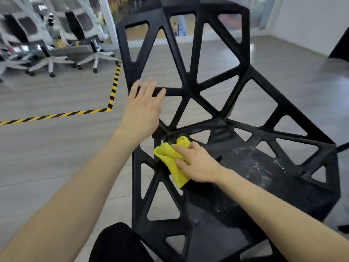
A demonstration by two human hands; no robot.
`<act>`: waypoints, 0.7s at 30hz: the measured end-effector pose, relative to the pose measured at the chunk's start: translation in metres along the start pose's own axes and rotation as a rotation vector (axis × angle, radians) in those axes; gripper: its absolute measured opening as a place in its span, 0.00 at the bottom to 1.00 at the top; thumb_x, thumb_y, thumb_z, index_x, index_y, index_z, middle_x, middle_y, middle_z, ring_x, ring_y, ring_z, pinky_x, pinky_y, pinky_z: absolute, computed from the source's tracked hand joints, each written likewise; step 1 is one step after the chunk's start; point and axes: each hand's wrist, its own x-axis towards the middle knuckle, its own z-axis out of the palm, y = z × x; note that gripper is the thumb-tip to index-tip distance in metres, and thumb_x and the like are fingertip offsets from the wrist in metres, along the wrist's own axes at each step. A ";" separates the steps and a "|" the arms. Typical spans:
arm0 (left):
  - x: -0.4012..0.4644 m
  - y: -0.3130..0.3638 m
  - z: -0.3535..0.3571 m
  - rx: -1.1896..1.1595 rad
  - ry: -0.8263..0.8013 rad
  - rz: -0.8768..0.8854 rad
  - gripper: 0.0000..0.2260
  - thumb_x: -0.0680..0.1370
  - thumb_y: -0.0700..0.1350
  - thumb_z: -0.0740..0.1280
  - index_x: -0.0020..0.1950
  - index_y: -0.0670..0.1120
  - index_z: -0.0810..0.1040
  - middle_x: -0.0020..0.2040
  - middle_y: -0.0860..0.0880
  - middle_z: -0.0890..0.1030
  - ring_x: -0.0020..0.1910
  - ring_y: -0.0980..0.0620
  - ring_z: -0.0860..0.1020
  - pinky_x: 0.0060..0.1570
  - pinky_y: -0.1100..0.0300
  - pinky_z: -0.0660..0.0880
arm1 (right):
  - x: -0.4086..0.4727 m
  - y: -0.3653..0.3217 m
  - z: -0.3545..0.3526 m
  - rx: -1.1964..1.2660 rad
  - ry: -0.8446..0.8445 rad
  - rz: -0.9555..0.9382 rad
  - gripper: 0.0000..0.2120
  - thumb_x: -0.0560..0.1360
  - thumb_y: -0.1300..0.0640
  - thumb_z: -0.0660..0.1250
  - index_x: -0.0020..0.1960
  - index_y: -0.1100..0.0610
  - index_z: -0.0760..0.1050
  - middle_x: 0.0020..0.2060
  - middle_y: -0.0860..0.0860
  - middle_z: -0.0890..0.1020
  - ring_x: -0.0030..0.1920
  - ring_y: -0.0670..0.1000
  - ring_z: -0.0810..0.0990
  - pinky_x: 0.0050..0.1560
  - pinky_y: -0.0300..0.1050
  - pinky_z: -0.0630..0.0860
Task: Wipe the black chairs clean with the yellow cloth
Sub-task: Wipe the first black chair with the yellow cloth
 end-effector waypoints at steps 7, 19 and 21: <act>-0.098 0.041 -0.023 -0.759 -0.069 -0.658 0.28 0.89 0.44 0.55 0.89 0.48 0.50 0.60 0.49 0.85 0.57 0.49 0.84 0.55 0.56 0.79 | 0.052 0.017 0.025 -0.270 0.217 0.018 0.28 0.85 0.35 0.51 0.74 0.50 0.73 0.76 0.48 0.73 0.72 0.67 0.66 0.69 0.66 0.67; -0.058 0.007 0.007 -0.854 -0.054 -0.693 0.26 0.90 0.46 0.54 0.89 0.49 0.54 0.59 0.49 0.87 0.58 0.52 0.85 0.66 0.48 0.80 | 0.061 0.016 0.015 -0.170 0.099 -0.066 0.28 0.84 0.37 0.54 0.74 0.54 0.73 0.74 0.49 0.75 0.80 0.59 0.60 0.76 0.62 0.65; -0.059 0.005 0.005 -0.841 -0.089 -0.683 0.27 0.88 0.52 0.53 0.89 0.54 0.54 0.58 0.50 0.87 0.56 0.49 0.85 0.64 0.45 0.79 | 0.087 0.005 0.014 -0.068 0.076 0.089 0.25 0.86 0.43 0.56 0.75 0.58 0.72 0.76 0.52 0.73 0.83 0.59 0.56 0.80 0.60 0.59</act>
